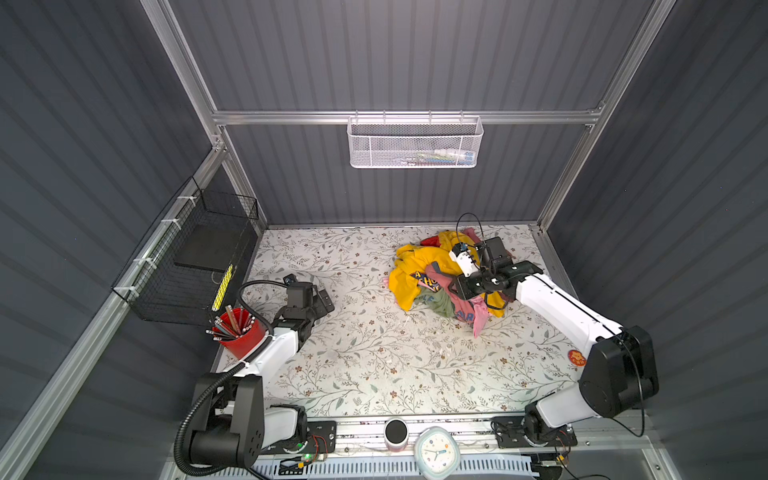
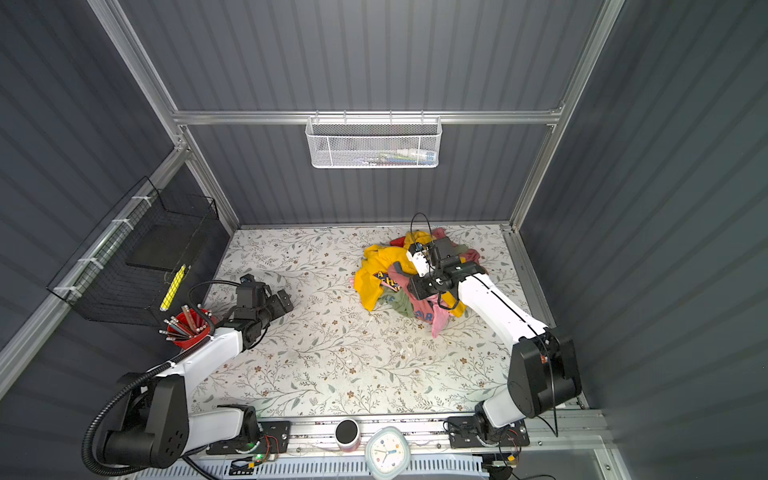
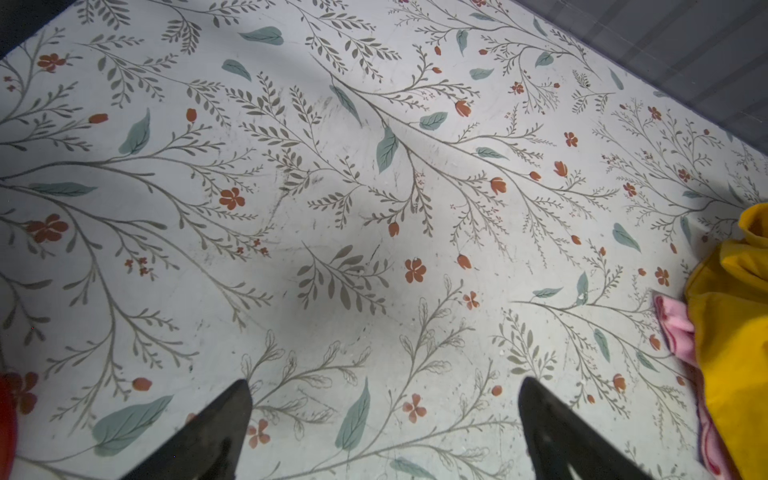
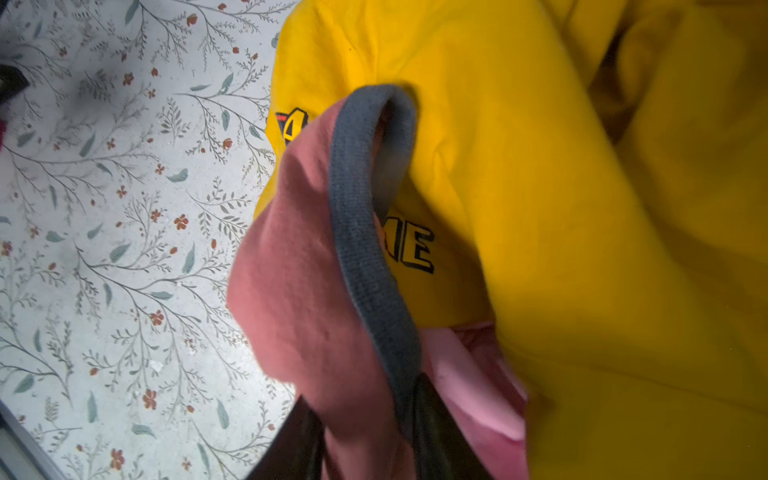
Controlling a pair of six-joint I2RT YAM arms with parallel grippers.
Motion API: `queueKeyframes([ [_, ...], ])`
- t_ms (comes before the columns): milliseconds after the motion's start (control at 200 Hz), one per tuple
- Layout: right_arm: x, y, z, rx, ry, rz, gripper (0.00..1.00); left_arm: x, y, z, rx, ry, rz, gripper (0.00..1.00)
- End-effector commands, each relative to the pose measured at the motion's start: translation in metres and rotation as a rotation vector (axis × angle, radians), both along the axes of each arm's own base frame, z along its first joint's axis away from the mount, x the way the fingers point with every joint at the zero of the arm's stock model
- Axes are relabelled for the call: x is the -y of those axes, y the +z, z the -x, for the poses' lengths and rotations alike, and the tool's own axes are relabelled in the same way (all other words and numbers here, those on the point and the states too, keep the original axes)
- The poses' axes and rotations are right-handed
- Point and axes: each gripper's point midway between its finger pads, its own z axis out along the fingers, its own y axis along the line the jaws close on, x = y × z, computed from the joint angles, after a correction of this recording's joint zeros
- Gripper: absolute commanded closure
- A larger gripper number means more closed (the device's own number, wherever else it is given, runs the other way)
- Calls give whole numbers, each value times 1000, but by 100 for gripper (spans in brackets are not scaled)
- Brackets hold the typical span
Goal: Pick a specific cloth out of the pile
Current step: 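Lift the red T-shirt by its collar with the right gripper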
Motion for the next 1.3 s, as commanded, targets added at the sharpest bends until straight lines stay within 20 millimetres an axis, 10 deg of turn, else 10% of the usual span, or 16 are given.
queueKeyframes([
  [0,-6,9,1,23,16,-30,61,4,10,-7,23,-20,-2,0],
  [220,-5,-2,0,-21,-7,-19,76,4,10,-6,21,-23,-5,0],
  [380,-8,7,-2,1,0,-40,52,5,11,-6,22,-26,-5,0],
  [771,-9,11,-1,1,0,-54,82,6,11,-6,24,-28,-2,0],
  [1296,-14,66,-3,95,2,-118,92,8,11,-6,23,-38,-3,0],
])
